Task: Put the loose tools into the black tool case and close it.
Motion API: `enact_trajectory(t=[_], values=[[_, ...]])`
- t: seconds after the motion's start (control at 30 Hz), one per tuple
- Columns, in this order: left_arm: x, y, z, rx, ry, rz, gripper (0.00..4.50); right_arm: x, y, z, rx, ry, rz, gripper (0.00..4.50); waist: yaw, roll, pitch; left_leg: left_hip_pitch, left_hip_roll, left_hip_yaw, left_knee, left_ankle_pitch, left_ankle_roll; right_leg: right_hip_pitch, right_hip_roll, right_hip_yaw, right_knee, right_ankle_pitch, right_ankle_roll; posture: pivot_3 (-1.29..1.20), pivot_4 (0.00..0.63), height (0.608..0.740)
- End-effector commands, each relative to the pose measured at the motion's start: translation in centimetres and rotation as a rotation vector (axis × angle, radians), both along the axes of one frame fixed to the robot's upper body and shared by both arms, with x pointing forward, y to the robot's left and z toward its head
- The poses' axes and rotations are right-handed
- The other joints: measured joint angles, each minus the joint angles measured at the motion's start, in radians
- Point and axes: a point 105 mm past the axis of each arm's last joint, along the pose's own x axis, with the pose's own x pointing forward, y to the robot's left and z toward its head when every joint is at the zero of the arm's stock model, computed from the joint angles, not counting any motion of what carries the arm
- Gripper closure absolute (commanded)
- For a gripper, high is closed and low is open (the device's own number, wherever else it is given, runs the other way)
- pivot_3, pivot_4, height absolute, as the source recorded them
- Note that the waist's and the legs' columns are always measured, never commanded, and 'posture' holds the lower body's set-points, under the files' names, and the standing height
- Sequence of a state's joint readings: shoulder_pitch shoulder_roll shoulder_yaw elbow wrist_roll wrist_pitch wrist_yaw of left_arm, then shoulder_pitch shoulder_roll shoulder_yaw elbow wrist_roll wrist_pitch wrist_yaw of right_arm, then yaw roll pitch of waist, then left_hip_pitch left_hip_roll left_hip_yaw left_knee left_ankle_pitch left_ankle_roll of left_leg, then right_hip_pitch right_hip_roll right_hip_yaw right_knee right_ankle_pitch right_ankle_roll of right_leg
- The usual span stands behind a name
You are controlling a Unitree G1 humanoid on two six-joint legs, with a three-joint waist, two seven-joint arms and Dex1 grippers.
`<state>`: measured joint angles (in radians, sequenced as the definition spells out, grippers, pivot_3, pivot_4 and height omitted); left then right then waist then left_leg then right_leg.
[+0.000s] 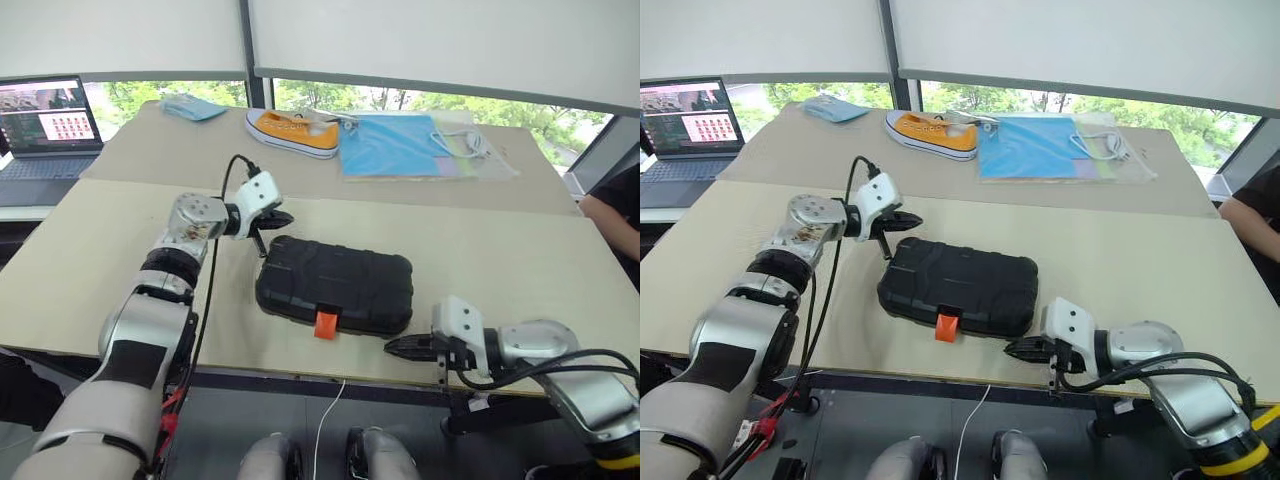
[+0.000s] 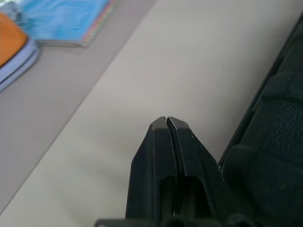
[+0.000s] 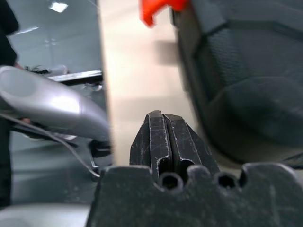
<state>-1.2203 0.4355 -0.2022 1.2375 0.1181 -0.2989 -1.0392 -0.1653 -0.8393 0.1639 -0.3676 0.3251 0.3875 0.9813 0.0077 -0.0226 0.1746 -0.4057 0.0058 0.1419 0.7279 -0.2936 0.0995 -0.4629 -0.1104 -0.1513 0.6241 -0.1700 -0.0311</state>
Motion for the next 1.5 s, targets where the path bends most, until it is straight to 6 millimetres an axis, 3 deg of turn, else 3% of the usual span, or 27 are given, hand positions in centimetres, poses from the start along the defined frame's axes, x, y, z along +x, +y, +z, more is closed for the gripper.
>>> enact_trajectory(t=[0.03, 0.2, 0.37, 0.47, 0.6, 0.73, 0.87, 1.0, 1.13, 1.5], values=[[-1.6, -0.9, -0.6, 0.119, 0.037, -0.177, 4.44, 2.8, -0.9, 0.1, -0.035, -0.082, -0.146, 4.49, 0.000, 0.000, 0.000, 0.000, 0.000, 0.000, 0.000, 0.000, 0.000, 0.000, -0.001, 0.000, 0.000, -0.003, 0.005, 0.00, 0.150, 0.718], [-3.9, 0.2, -3.0, 0.270, 0.204, -0.334, 4.44, 6.6, -3.0, 1.8, -0.021, -0.226, -0.367, 4.49, 0.001, 0.001, 0.000, 0.002, 0.000, 0.001, 0.002, -0.002, -0.005, 0.000, -0.011, 0.001, 0.000, -0.005, 0.005, 0.00, 0.150, 0.718], [-5.6, 0.6, -2.7, 0.213, 0.363, -0.422, 4.44, 7.4, -4.3, 2.1, -0.032, -0.252, -0.427, 4.49, -0.002, 0.002, -0.002, 0.005, 0.001, 0.001, 0.003, -0.005, -0.010, 0.001, -0.013, 0.001, 0.004, -0.005, 0.005, 0.00, 0.150, 0.718], [-5.5, 0.5, -1.7, 0.151, 0.379, -0.400, 4.44, 6.7, -4.2, 2.2, -0.018, -0.232, -0.406, 4.49, -0.006, 0.003, -0.002, 0.005, 0.001, 0.001, 0.003, 0.000, -0.002, 0.001, -0.012, 0.002, 0.005, -0.005, 0.004, 0.00, 0.150, 0.718], [-5.4, 0.9, 1.9, 0.015, 0.378, -0.366, 4.44, 3.9, -3.3, 3.4, 0.072, -0.182, -0.336, 4.49, -0.007, 0.003, -0.002, 0.003, 0.001, 0.000, 0.003, 0.000, -0.002, -0.001, -0.010, 0.002, 0.006, -0.006, 0.002, 0.00, 0.150, 0.718], [-5.8, -0.7, 4.4, -0.076, 0.357, -0.421, 4.44, 1.3, -1.5, 4.3, 0.136, -0.118, -0.244, 4.49, -0.008, 0.002, -0.001, -0.001, 0.001, 0.000, 0.003, 0.000, -0.001, -0.003, -0.005, 0.001, 0.005, -0.004, 0.000, 0.00, 0.150, 0.718], [-6.4, -2.7, 2.6, -0.011, 0.326, -0.502, 4.44, 0.5, 0.7, 4.2, 0.145, -0.090, -0.154, 4.49, 0.001, 0.002, -0.001, 0.000, 0.001, -0.001, 0.005, -0.001, -0.001, -0.001, -0.007, 0.002, 0.002, -0.006, 0.003, 0.00, 0.150, 0.718], [-6.2, -3.9, -0.6, 0.094, 0.278, -0.502, 4.44, 1.6, 2.1, 3.7, 0.146, -0.085, -0.137, 4.49, 0.003, 0.002, -0.001, 0.002, 0.001, -0.001, 0.005, -0.001, 0.000, 0.001, -0.010, 0.002, 0.003, -0.005, 0.004, 0.00, 0.150, 0.718], [-6.3, -3.7, -2.8, 0.166, 0.264, -0.499, 4.44, 2.9, 2.9, 2.7, 0.129, -0.076, -0.134, 4.49, 0.000, 0.002, -0.002, 0.001, 0.002, -0.001, 0.007, -0.001, 0.000, 0.000, -0.009, 0.002, 0.004, -0.005, 0.003, 0.00, 0.150, 0.718], [-6.5, -4.0, -3.3, 0.173, 0.258, -0.509, 4.44, 4.3, 5.2, 0.0, 0.131, -0.055, -0.148, 4.49, -0.001, 0.003, -0.002, 0.003, 0.002, 0.000, 0.007, -0.001, 0.000, 0.002, -0.008, 0.002, 0.005, -0.005, 0.003, 0.00, 0.150, 0.718]])
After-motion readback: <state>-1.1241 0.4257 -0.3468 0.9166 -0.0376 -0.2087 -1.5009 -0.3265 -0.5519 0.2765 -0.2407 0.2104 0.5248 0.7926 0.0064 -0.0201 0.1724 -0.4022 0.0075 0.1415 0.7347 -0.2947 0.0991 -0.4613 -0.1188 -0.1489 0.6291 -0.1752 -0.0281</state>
